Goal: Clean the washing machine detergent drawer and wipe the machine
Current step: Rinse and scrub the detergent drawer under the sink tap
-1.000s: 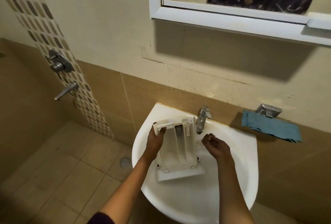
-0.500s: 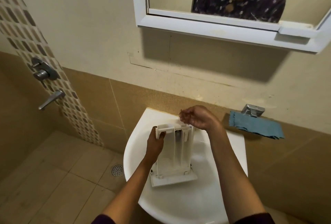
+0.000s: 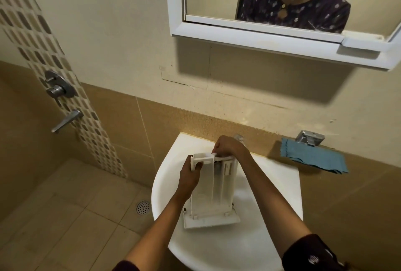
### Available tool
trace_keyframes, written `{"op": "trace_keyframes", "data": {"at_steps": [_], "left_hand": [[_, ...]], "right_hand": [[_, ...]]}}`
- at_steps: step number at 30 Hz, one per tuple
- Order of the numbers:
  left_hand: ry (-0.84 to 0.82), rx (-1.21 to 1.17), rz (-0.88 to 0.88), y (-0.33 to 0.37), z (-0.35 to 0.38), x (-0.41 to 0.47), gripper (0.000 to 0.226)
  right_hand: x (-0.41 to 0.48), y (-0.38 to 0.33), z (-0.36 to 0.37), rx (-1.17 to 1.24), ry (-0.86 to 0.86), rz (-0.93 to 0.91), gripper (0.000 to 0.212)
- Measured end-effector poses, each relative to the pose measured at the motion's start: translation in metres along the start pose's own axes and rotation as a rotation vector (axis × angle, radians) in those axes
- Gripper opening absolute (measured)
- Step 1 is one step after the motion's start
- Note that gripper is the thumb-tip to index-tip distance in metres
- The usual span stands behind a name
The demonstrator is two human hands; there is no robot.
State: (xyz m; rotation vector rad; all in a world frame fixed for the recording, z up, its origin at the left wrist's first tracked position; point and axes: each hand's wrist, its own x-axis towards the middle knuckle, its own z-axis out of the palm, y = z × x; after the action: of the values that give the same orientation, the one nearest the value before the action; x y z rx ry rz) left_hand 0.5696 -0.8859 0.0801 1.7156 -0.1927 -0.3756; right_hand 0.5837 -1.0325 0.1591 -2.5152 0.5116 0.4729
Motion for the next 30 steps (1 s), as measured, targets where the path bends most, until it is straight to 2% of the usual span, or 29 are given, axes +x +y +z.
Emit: {"op": "trace_keyframes", "data": {"at_steps": [3,9,13,17,19,21,23,27,30], "left_hand": [[-0.002,0.005,-0.002,0.000,0.000,0.001,0.014],[-0.024,-0.001,0.000,0.001,-0.004,0.000,0.015],[-0.014,-0.007,0.005,0.000,-0.005,0.001,0.016],[-0.048,0.014,-0.016,-0.003,-0.001,0.000,0.025],[-0.030,-0.005,-0.015,-0.004,-0.001,0.002,0.021],[0.000,-0.048,-0.020,-0.003,-0.003,0.005,0.021],[0.033,-0.091,-0.030,-0.003,-0.007,0.008,0.023],[0.068,-0.105,-0.048,-0.005,-0.009,0.013,0.031],[0.096,-0.115,-0.065,-0.007,-0.008,0.016,0.038]], "right_hand": [[0.007,0.003,-0.005,-0.062,-0.059,-0.015,0.029],[0.017,0.027,-0.006,0.122,-0.036,0.016,0.024],[0.014,0.035,-0.001,0.233,-0.174,0.067,0.039],[0.008,0.038,-0.007,0.284,-0.226,0.048,0.031],[0.009,0.044,-0.006,0.409,-0.156,0.064,0.020],[0.012,0.056,-0.001,0.709,-0.036,0.138,0.019],[0.010,0.066,0.007,0.978,0.005,0.242,0.020],[-0.001,0.075,0.030,1.083,-0.018,0.383,0.014],[-0.001,0.078,0.038,1.217,-0.014,0.422,0.016]]}}
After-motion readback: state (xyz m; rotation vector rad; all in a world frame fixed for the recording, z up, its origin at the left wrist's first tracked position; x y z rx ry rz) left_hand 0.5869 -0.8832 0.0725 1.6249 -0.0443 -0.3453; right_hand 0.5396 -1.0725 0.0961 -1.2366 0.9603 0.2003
